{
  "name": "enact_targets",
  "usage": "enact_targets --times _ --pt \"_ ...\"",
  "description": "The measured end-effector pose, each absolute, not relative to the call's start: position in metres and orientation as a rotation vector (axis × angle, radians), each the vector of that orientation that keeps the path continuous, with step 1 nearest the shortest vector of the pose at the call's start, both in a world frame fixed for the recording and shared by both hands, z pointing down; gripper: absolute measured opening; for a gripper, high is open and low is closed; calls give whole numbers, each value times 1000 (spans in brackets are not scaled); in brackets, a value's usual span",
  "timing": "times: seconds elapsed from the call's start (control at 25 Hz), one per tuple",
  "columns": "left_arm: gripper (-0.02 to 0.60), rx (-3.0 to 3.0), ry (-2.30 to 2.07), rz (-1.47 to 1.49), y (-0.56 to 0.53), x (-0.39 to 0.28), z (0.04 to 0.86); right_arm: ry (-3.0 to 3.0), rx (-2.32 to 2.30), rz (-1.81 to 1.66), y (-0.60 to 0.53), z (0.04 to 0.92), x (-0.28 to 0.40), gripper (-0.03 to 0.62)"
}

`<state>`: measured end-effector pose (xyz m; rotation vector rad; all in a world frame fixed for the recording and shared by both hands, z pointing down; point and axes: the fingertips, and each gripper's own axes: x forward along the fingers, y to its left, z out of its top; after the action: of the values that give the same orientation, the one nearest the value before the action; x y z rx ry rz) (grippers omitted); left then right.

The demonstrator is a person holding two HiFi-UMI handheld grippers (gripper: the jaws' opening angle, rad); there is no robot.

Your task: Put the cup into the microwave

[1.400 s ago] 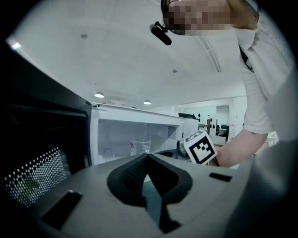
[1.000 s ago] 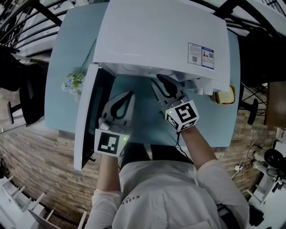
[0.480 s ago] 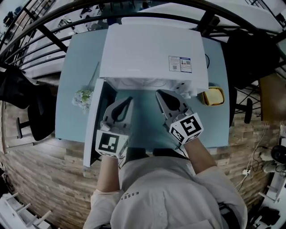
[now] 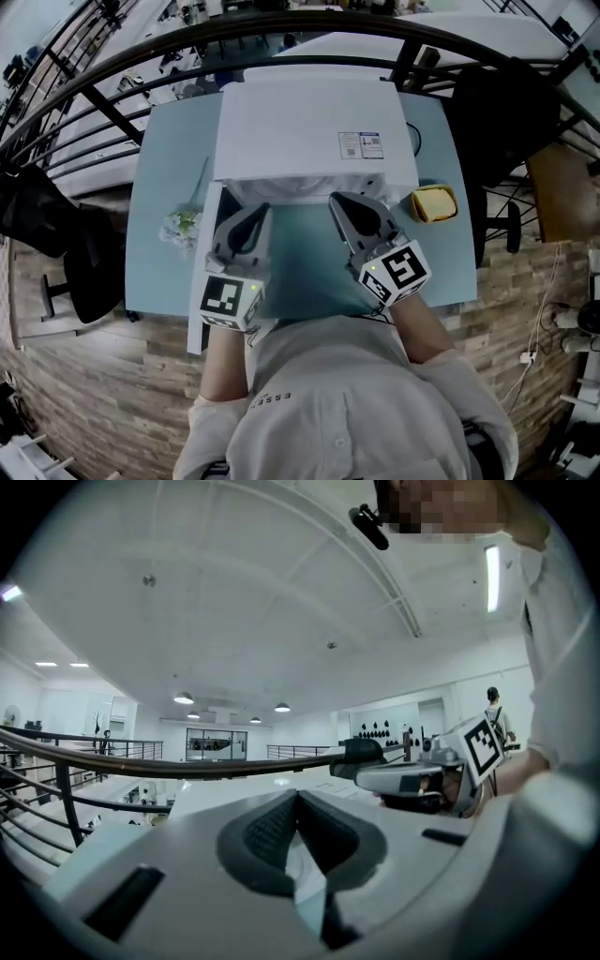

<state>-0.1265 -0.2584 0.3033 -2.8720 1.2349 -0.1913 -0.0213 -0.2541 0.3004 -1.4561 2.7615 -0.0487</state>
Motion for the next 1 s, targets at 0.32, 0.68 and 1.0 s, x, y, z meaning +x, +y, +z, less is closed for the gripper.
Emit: enact_targets --times 0.32,0.68,1.0 --pt "2 -2877 1185 -187 -255 -125 302 2771 -1435 -56 -251 299 -26 15" --pt "2 -2870 1213 -173 -259 -131 296 2744 -1455 -73 -252 294 -30 15" --pt "2 -2867 1220 -172 -257 -133 294 2715 -1469 -101 -254 295 -25 15"
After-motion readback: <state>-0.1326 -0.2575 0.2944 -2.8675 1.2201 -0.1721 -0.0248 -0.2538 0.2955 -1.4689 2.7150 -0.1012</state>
